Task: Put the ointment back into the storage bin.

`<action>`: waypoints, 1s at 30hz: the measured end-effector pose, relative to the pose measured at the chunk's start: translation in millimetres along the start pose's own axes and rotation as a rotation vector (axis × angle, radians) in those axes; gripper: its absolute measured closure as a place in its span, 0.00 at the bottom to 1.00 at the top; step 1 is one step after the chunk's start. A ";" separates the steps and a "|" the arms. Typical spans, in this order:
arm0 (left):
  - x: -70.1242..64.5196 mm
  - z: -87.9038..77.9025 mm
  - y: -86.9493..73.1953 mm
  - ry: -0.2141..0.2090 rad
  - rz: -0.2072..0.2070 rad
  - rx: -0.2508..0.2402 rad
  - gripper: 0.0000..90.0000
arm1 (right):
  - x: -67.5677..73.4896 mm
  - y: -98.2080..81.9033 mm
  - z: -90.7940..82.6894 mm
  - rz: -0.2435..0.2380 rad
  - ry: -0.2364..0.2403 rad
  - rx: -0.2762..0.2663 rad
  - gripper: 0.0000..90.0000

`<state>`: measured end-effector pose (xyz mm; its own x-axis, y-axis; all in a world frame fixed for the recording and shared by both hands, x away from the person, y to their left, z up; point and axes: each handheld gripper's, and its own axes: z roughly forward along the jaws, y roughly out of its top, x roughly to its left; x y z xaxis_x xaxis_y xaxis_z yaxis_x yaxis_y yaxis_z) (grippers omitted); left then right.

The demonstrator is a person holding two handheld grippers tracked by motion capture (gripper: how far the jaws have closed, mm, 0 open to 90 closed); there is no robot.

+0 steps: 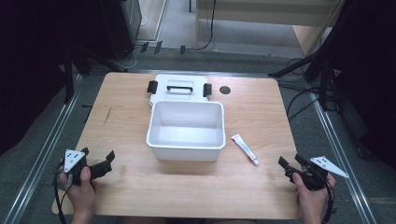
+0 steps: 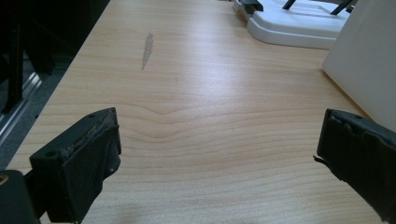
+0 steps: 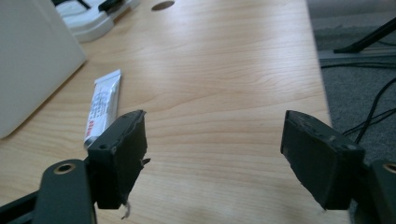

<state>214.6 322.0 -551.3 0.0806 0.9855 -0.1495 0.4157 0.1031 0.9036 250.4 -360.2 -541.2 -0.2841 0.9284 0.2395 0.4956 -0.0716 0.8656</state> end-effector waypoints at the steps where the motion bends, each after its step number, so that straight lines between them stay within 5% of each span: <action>1: 0.3 0.0 0.1 -0.001 -0.003 0.000 0.01 | 2.5 1.9 1.4 -0.010 0.001 0.020 0.27; 6: 0.9 0.2 0.2 0.006 -0.009 0.005 0.01 | 14.0 17.0 9.6 -0.046 -0.028 0.183 0.28; 8: 0.8 -0.1 0.1 0.007 -0.009 0.004 0.01 | 15.1 19.9 10.7 -0.045 -0.021 0.200 0.28; 12: 2.0 0.8 0.5 -0.004 -0.021 0.012 0.01 | 22.4 34.3 19.6 -0.064 -0.027 0.356 0.28; 18: 1.5 2.0 1.2 -0.006 -0.012 0.028 0.01 | 46.3 52.0 37.9 -0.218 -0.038 0.601 0.22; 19: 0.9 2.8 1.3 -0.005 -0.005 0.031 0.01 | 46.3 52.0 37.9 -0.218 -0.038 0.601 0.22; 20: -0.4 2.7 1.1 -0.003 0.006 0.026 0.01 | 54.3 58.6 45.3 -0.275 -0.054 0.680 0.22; 26: -4.5 2.3 0.7 0.009 0.043 0.023 0.01 | 68.7 76.0 65.1 -0.268 -0.071 0.893 0.24; 30: -4.3 2.8 0.9 0.006 0.045 0.028 0.01 | 80.3 82.6 77.4 -0.308 -0.109 0.990 0.25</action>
<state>217.1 317.5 -550.9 0.0944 0.9898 -0.1065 0.4369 0.0550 0.8978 332.1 -263.4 -484.5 -0.4614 0.8871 -0.0142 0.8796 0.4595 0.1234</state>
